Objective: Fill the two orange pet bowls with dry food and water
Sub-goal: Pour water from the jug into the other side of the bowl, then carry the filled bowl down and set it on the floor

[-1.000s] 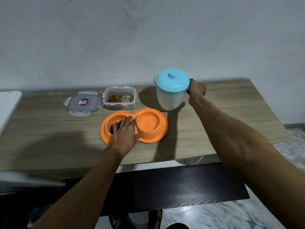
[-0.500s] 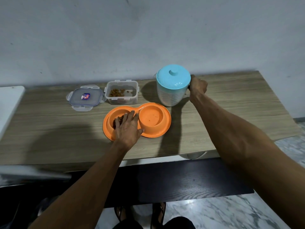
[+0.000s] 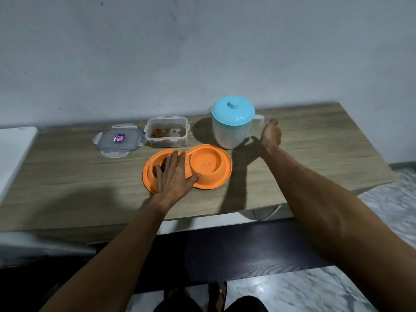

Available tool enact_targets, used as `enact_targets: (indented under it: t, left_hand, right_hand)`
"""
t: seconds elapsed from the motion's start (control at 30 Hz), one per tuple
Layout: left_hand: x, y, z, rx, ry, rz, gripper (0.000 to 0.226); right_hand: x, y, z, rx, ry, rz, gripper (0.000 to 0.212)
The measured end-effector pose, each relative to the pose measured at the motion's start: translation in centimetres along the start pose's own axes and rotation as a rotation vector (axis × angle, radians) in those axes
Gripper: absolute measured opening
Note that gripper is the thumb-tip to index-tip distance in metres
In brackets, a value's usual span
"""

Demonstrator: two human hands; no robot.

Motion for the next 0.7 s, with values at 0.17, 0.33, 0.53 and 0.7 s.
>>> enact_targets:
  t: [0.17, 0.33, 0.53, 0.7]
  left_hand:
    - [-3.5, 0.3, -2.9, 0.175, 0.075, -0.132, 0.082]
    - [-10.2, 0.9, -3.5, 0.223, 0.272, -0.469, 0.077]
    - [-13.7, 0.4, -2.6, 0.14, 0.339, -0.584, 0.073]
    - [-13.3, 0.2, -2.9, 0.119, 0.338, -0.566, 0.06]
  right_hand:
    - [2.8, 3.7, 1.3, -0.098, 0.174, 0.002, 0.056]
    - [5.0, 7.8, 4.8, -0.234, 0.464, -0.048, 0.065]
    - [6.4, 9.7, 6.7, -0.22, 0.697, -0.087, 0.064]
    - [6.9, 10.4, 6.4, -0.171, 0.709, -0.057, 0.056]
Point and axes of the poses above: each hand's wrist, its own y-axis away from the middle knuckle, its own z-axis out of the palm, x = y × z, the point moved 10 cm from there along -y, towards the middle knuckle, and after that the axes turned 13 degrees about y, right-handed, at the moved point
